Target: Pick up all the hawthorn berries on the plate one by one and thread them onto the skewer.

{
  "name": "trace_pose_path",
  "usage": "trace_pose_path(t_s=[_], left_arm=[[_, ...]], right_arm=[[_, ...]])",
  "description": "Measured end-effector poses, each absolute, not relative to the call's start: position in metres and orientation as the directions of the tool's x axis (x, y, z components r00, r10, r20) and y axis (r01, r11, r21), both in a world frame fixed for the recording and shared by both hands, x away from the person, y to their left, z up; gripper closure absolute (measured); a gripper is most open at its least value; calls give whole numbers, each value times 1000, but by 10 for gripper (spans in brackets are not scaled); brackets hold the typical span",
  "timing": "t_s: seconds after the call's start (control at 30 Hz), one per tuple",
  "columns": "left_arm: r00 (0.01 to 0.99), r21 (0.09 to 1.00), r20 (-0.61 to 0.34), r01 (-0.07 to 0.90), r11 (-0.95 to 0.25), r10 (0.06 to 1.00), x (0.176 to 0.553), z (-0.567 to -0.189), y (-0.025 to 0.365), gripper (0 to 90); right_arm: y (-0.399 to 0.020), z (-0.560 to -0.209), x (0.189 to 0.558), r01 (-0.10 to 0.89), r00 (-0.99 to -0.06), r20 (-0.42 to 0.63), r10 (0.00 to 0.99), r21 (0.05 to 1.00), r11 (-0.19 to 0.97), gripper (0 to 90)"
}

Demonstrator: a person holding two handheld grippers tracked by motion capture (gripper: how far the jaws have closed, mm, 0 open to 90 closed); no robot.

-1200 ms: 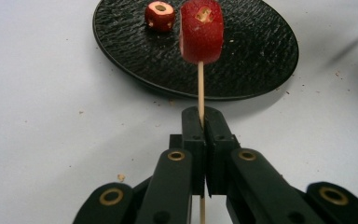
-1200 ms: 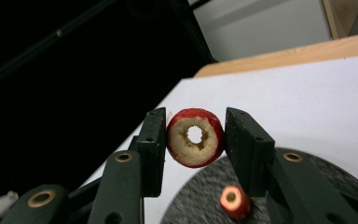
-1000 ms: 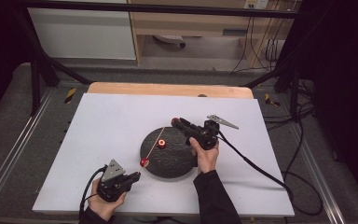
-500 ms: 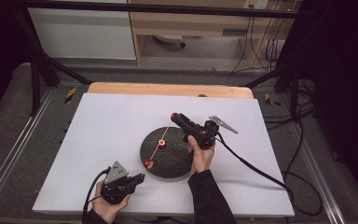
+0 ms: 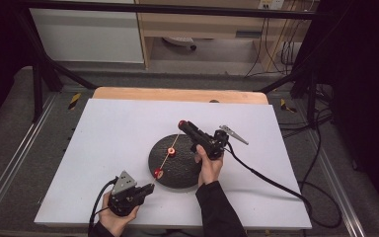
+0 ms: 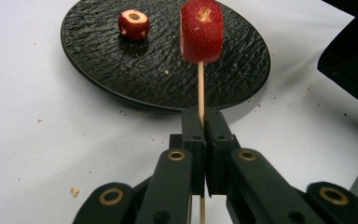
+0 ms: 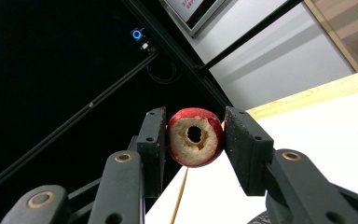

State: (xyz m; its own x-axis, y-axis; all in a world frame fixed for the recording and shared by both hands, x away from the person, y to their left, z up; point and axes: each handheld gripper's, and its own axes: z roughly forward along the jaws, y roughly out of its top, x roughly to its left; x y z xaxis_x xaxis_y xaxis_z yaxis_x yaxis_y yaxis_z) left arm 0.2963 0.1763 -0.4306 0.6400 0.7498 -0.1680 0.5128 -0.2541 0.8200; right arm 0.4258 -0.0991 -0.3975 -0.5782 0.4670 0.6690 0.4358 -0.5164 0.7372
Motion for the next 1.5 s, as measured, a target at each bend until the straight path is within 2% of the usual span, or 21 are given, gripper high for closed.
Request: trace_pose_path(t_s=[0.67,0.83,1.07,1.5], left_arm=[[631,826,-195,519,-222,751,295,-433,174,884],[627,827,-227,529,-193,746,294,-434,173,884],[620,822,-252,543,-174,743,293,-439,168,885],[608,825,-242,539,-170,756,297,-437,168,886]], right_arm=[[-90,-409,418,453,-578,690,437,716,-531,605],[-91,-409,419,444,-588,683,433,720,-534,608],[-90,-412,418,478,-575,719,391,683,-552,611],[-88,-414,415,522,-556,745,369,658,-543,613]])
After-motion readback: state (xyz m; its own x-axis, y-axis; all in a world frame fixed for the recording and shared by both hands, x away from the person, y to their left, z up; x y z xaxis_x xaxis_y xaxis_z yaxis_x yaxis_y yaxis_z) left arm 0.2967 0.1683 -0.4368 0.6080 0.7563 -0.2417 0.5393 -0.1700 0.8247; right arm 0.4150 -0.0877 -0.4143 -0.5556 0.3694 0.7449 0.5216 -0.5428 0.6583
